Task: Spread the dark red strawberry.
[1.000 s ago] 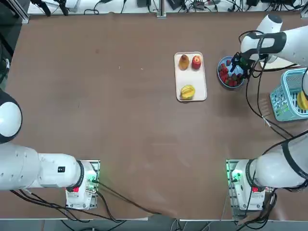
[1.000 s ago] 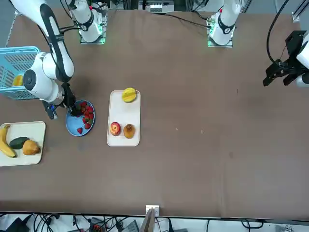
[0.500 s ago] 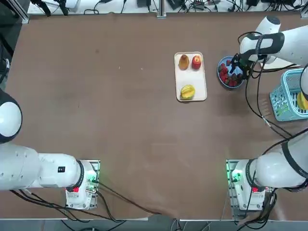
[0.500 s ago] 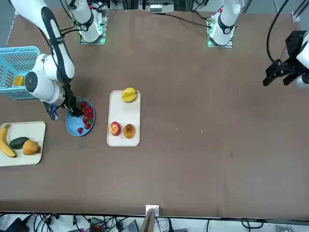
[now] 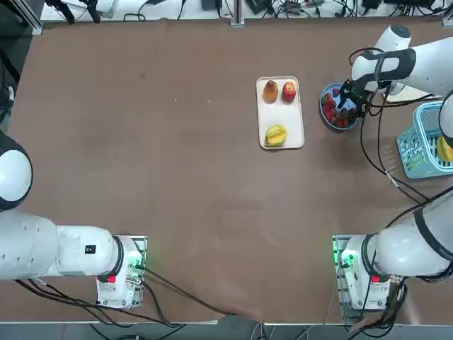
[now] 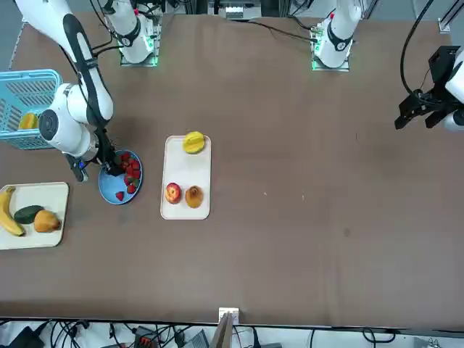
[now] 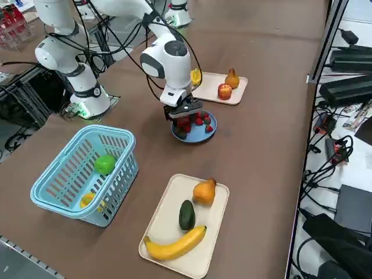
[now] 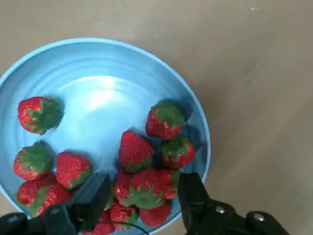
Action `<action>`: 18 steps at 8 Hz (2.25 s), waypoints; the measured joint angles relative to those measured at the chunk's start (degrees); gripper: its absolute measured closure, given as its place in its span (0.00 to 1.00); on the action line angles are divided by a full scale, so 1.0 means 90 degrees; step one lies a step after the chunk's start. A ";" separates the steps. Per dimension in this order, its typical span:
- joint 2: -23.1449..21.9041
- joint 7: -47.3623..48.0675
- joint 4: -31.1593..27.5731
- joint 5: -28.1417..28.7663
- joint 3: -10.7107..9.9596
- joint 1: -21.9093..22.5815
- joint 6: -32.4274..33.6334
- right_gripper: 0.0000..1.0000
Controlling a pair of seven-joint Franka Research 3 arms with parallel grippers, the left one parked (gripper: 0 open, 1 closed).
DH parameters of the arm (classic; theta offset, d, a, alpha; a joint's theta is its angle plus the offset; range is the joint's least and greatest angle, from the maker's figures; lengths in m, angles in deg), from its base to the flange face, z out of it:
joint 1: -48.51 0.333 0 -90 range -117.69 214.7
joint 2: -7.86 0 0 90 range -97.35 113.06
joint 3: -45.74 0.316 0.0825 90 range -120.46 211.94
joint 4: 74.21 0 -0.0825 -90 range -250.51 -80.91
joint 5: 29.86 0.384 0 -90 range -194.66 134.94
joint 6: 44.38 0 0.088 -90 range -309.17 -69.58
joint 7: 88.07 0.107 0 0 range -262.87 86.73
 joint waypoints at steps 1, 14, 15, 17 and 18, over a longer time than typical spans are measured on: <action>0.0006 0.0000 0.0000 0.0000 0.0000 0.0000 -0.0001 0.17; -0.0058 0.0000 0.0282 -0.0004 -0.0015 0.0005 0.0455 0.61; -0.0118 0.0000 0.0532 -0.0003 -0.0018 0.0004 0.0889 0.61; -0.0169 0.0000 0.1089 -0.0053 -0.0047 -0.0013 0.1338 0.61; -0.0081 -0.0002 0.1349 -0.0139 -0.0060 -0.0026 0.1372 0.61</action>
